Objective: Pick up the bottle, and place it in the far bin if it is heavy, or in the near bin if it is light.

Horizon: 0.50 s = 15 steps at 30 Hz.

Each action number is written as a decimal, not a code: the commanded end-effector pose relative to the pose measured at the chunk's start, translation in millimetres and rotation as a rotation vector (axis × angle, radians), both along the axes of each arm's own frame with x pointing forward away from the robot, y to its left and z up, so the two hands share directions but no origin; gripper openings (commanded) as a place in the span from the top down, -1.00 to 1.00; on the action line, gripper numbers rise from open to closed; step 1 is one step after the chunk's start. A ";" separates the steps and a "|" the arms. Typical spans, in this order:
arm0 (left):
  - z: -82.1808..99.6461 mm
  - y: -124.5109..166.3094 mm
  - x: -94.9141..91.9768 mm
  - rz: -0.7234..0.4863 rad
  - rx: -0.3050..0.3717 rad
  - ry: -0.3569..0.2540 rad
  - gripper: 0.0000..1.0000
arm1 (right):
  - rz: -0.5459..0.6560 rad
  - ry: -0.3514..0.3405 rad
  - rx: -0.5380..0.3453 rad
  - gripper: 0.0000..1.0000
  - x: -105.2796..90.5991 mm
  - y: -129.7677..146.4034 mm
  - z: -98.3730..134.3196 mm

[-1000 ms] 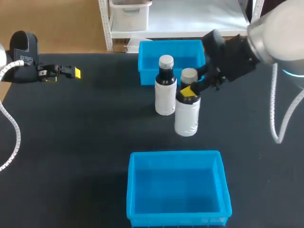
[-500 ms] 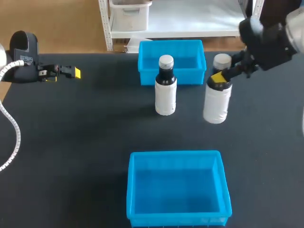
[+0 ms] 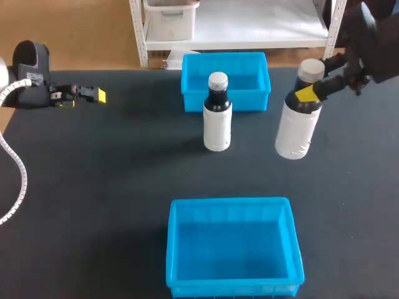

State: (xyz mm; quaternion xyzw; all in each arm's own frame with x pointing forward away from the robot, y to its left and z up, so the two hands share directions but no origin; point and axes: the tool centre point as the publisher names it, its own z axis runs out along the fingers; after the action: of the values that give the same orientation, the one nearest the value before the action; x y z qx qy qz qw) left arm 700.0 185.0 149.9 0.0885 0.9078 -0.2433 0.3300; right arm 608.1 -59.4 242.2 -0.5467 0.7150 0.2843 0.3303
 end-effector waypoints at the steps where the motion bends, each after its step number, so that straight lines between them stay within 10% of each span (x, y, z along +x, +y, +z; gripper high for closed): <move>1: 0.0 0.0 0.0 0.000 0.000 0.000 -1.00 | 0.062 0.016 0.039 1.00 -13.9 -5.6 17.2; 15: 0.0 0.0 0.0 0.000 0.000 0.000 -1.00 | 0.287 0.002 0.021 1.00 -77.6 46.7 28.3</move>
State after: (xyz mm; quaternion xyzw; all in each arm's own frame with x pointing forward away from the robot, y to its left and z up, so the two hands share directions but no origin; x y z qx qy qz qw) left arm 700.0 185.0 149.9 0.0885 0.9078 -0.2433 0.3300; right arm 532.3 -24.7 274.3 -0.6375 0.6275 0.3384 0.2922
